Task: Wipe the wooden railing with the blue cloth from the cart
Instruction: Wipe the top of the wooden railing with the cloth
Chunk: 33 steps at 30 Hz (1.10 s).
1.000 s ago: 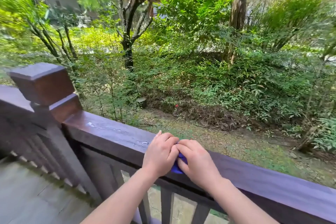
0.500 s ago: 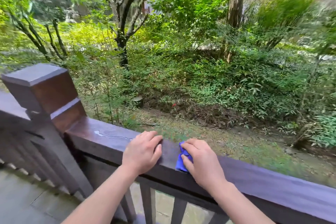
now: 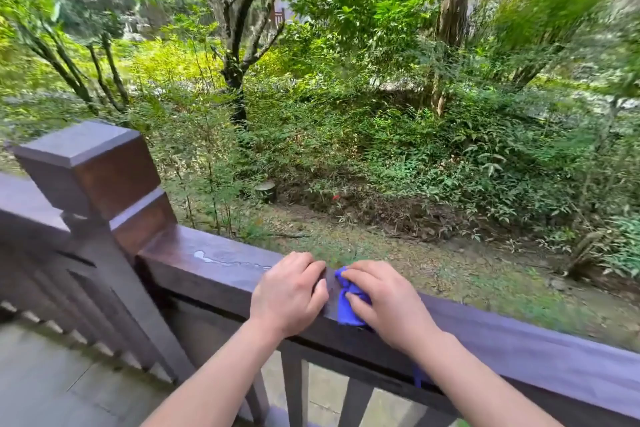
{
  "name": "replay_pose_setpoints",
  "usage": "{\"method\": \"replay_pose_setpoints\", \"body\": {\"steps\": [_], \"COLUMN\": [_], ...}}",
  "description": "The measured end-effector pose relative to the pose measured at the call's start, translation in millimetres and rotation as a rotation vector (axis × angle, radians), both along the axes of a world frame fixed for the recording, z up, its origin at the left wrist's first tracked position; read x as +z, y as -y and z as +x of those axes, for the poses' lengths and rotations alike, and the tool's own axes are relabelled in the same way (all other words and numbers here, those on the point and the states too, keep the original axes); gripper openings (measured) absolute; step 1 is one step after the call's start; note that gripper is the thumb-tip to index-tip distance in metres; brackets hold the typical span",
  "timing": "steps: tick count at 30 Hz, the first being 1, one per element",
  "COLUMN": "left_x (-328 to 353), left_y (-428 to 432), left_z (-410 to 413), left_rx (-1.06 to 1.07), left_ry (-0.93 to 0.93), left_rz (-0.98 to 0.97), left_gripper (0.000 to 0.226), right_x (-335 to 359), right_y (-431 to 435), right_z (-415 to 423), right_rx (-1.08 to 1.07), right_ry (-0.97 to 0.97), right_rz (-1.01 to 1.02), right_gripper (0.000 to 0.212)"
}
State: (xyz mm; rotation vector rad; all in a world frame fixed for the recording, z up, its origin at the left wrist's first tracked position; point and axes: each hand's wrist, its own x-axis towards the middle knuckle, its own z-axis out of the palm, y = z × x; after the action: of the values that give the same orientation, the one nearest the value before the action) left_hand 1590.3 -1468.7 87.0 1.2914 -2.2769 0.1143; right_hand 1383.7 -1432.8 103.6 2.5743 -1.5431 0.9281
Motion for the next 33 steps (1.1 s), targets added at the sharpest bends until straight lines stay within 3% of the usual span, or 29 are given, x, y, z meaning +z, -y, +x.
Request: {"method": "replay_pose_setpoints", "body": {"steps": [2, 5, 9, 14, 16, 18, 22, 25, 28, 31, 33], "left_x": [-0.2, 4.1, 37.7, 113.9, 138.8, 153.9, 164.5, 158.6, 151.9, 152.6, 148.5], "left_y": [-0.1, -0.6, 2.4, 20.7, 27.5, 33.1, 47.7, 58.7, 68.1, 83.9, 93.9], "left_z": [-0.7, 2.1, 33.9, 133.8, 172.8, 204.8, 238.1, 243.8, 248.1, 254.5, 260.0], "left_rx": [-0.002, -0.023, 0.007, 0.369, 0.504, 0.611, 0.727, 0.716, 0.732, 0.729, 0.699], "left_ry": [0.000, -0.059, -0.103, 0.068, 0.144, 0.192, 0.190, 0.220, 0.225, 0.223, 0.185], "left_rz": [0.024, 0.051, -0.191, -0.481, -0.529, -0.514, -0.329, -0.240, -0.320, -0.387, -0.422], "left_gripper": [0.034, 0.035, 0.038, 0.040, 0.041, 0.046, 0.055, 0.060, 0.053, 0.050, 0.046], "right_x": [0.4, -5.6, -4.7, -8.1, -4.5, -2.8, -5.5, -2.4, -1.3, -2.6, -3.9], "right_y": [-1.7, -8.7, 0.8, 2.7, 18.9, 25.8, 19.8, 39.2, 41.2, 30.5, 40.5], "right_z": [7.8, 20.1, 27.6, 52.2, 47.8, 55.6, 89.1, 92.7, 109.5, 112.9, 99.0], "right_rx": [-0.036, 0.105, -0.009, 0.129, 0.038, -0.068, 0.140, 0.062, -0.055, 0.129, 0.111], "right_ry": [0.015, -0.027, 0.055, -0.042, -0.014, 0.013, -0.097, -0.035, 0.008, -0.083, -0.100], "right_rz": [0.008, -0.010, 0.014, 0.010, 0.013, 0.015, -0.014, 0.006, 0.003, 0.014, 0.038], "right_gripper": [0.032, 0.033, 0.032, 0.031, 0.030, 0.029, 0.025, 0.027, 0.029, 0.033, 0.035]}}
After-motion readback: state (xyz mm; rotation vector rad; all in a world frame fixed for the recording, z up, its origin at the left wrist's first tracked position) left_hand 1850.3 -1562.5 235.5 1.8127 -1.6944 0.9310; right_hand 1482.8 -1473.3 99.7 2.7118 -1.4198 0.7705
